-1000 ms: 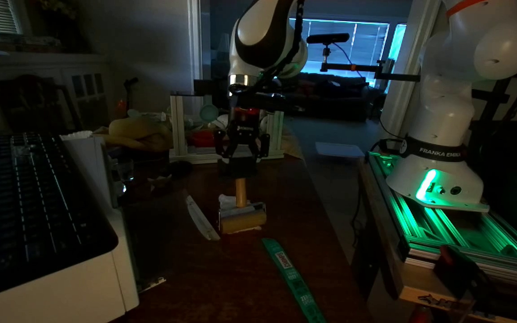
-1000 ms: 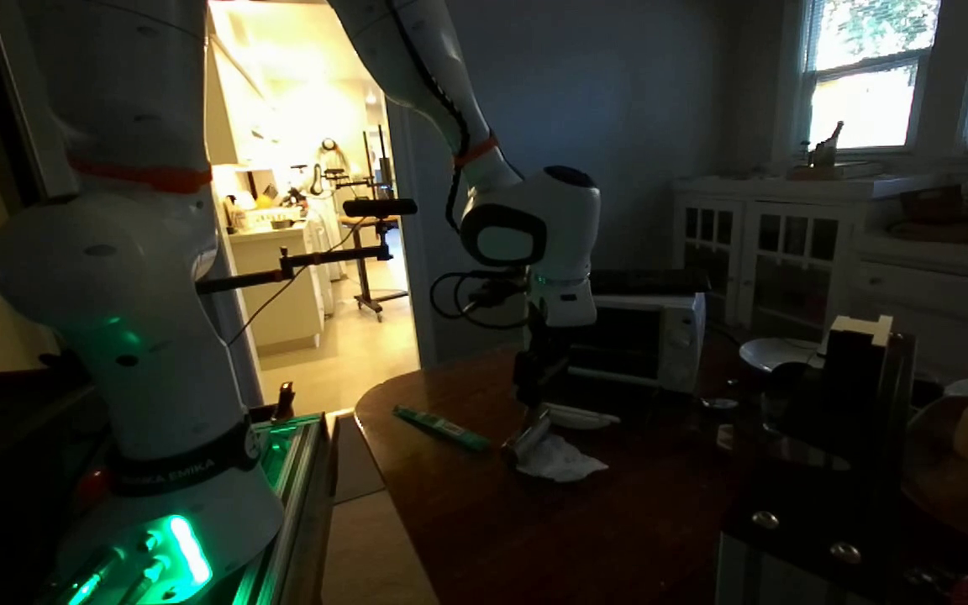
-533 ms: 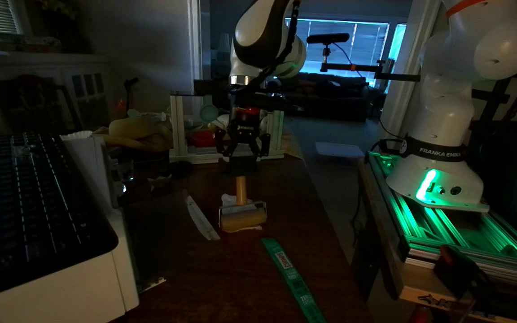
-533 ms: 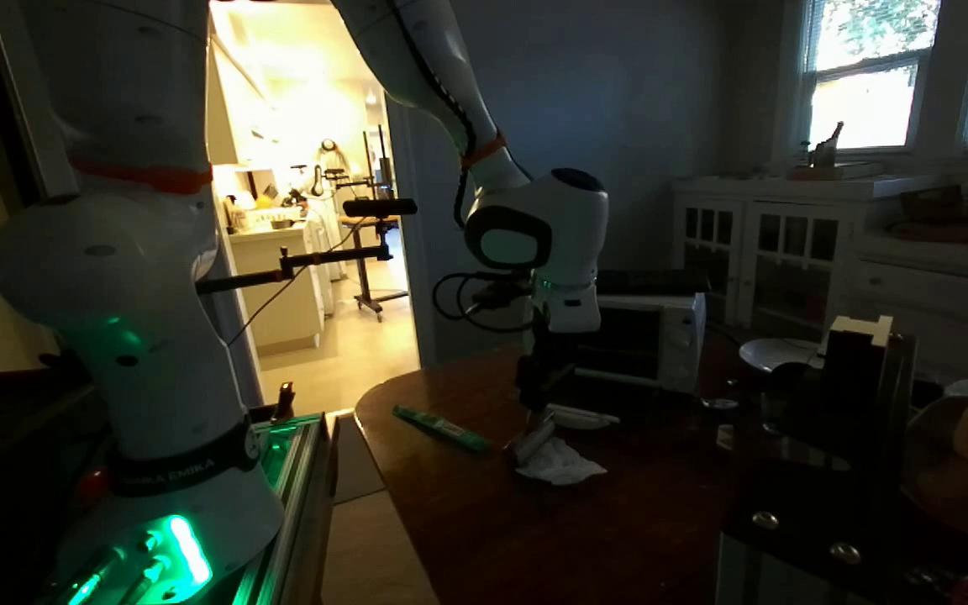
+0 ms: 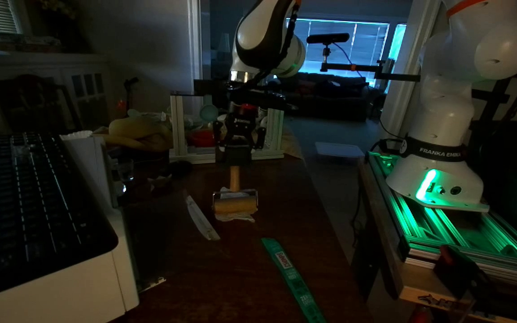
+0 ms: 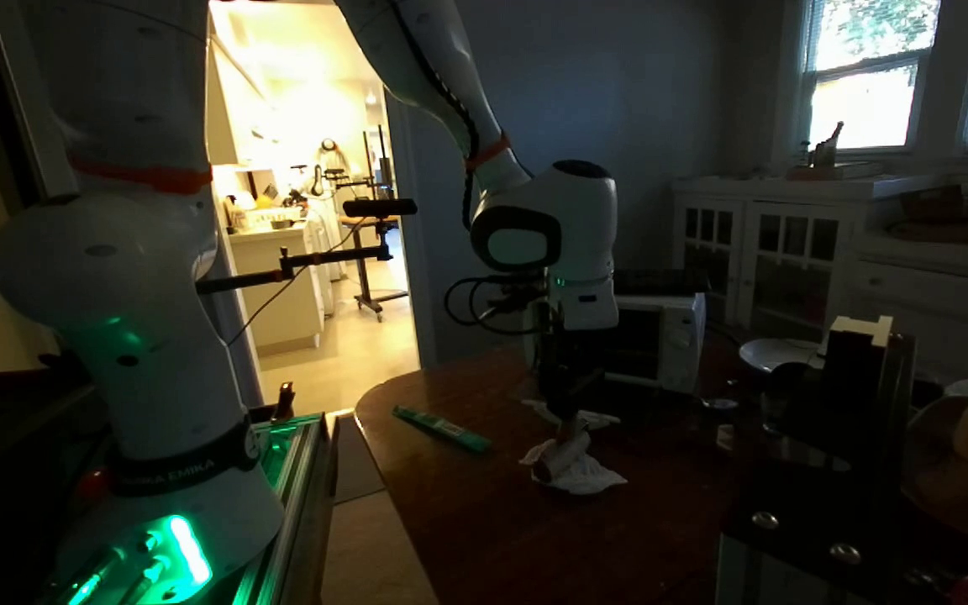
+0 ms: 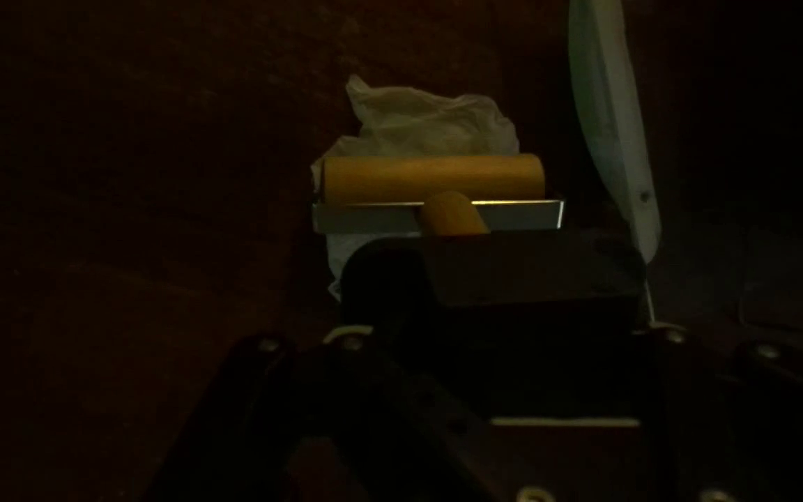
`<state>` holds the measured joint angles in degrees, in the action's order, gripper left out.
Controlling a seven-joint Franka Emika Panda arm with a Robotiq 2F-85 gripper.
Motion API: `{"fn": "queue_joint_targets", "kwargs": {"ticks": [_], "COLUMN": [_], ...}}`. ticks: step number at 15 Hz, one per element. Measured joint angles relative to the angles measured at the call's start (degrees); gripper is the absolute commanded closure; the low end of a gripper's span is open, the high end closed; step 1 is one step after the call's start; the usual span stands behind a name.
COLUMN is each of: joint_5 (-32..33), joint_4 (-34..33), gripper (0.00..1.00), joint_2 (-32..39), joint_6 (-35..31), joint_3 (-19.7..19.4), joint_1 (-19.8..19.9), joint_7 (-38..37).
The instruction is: Pick up the roller and move it left and right over the table
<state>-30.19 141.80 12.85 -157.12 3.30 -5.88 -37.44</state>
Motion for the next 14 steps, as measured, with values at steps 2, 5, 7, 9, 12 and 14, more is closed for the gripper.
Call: {"fn": "queue_joint_targets", "kwargs": {"ticks": [2,5,7,9,12,14], "joint_5": [3.69,10.39,14.56,17.76,19.09,19.07], "joint_4": [0.43,1.26,1.54,1.57,1.59,1.58], "gripper": [0.66,0.66,0.66,0.66,0.66,0.66], "joint_2": [0.38,1.33,2.21,3.38,5.13,5.37], "joint_6": [-4.19,-10.68,-14.12,-17.09,-18.44,-18.70], "joint_3": [-1.30,-4.71,-7.87,-11.33,-15.29,-15.68], "joint_1": [-0.41,-1.73,-3.28,-5.47,-8.62,-9.43], "joint_7": [-2.25,-6.37,-8.82,-10.83,-11.61,-11.62]}}
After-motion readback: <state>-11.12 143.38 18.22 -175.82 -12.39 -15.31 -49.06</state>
